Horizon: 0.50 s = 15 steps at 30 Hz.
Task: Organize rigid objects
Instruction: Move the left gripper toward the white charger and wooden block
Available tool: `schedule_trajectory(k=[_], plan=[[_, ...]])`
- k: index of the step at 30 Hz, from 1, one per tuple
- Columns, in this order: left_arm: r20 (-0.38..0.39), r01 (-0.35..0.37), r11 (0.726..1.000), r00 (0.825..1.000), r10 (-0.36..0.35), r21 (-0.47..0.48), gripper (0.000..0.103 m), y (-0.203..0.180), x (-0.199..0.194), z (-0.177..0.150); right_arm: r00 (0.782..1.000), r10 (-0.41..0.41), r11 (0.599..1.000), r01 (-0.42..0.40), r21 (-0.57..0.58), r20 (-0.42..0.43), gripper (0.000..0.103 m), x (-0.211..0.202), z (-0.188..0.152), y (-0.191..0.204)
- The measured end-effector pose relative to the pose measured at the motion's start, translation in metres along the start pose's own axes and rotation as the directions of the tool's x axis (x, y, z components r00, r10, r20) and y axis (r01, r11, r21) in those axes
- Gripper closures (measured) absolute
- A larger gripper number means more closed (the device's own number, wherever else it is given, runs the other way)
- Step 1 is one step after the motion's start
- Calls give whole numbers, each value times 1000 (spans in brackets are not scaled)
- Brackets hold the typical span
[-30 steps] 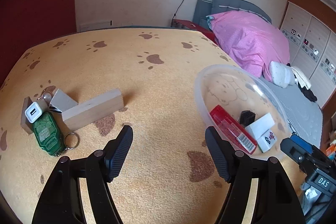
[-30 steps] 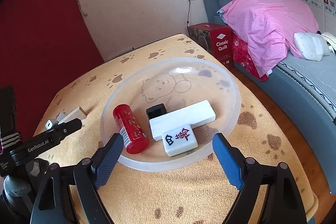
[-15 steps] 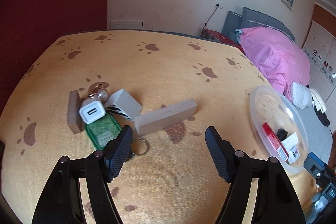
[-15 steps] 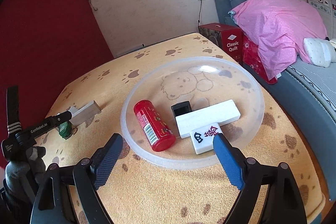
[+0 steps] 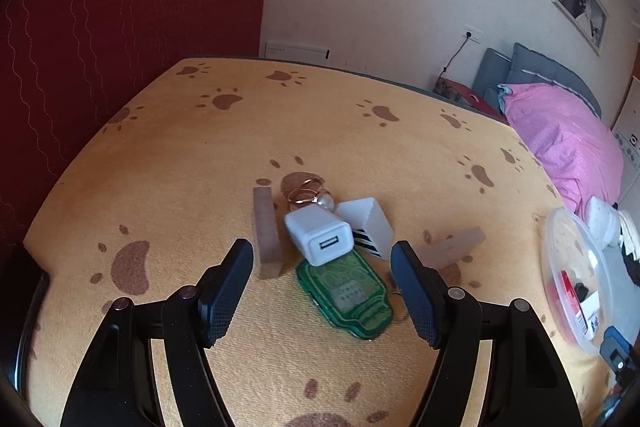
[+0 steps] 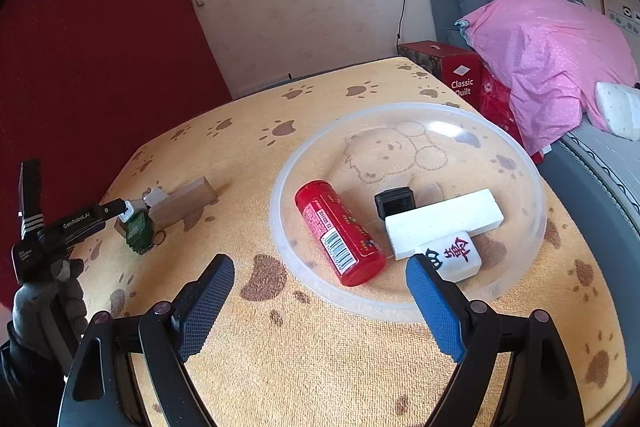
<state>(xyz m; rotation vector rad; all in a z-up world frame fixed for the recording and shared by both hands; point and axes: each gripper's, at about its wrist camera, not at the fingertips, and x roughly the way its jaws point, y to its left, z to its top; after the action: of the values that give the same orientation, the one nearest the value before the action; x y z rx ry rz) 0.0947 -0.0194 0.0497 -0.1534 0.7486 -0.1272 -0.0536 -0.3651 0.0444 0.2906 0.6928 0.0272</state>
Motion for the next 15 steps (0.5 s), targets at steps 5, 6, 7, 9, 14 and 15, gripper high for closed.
schedule_trajectory(k=[5, 6, 7, 9, 14, 15], plan=[[1, -37, 999, 999, 37, -30, 31, 20, 6, 5, 1000, 10, 1000, -10, -14, -15, 12, 4, -1, 10], [0, -44, 998, 999, 44, -34, 31, 23, 8, 6, 1000, 12, 1000, -12, -17, -19, 12, 5, -2, 12], [-2, -51, 998, 999, 51, -40, 31, 27, 9, 6, 1000, 14, 1000, -15, -20, -22, 12, 6, -2, 14], [-3, -52, 997, 999, 52, -49, 31, 33, 11, 7, 999, 21, 999, -21, -26, -29, 12, 8, -3, 18], [3, -51, 997, 999, 51, -50, 27, 40, 13, 8, 999, 31, 998, -33, -47, -34, 12, 9, -5, 29], [4, -50, 998, 999, 50, -48, 27, 41, 13, 7, 999, 35, 998, -36, -50, -36, 12, 9, -4, 31]])
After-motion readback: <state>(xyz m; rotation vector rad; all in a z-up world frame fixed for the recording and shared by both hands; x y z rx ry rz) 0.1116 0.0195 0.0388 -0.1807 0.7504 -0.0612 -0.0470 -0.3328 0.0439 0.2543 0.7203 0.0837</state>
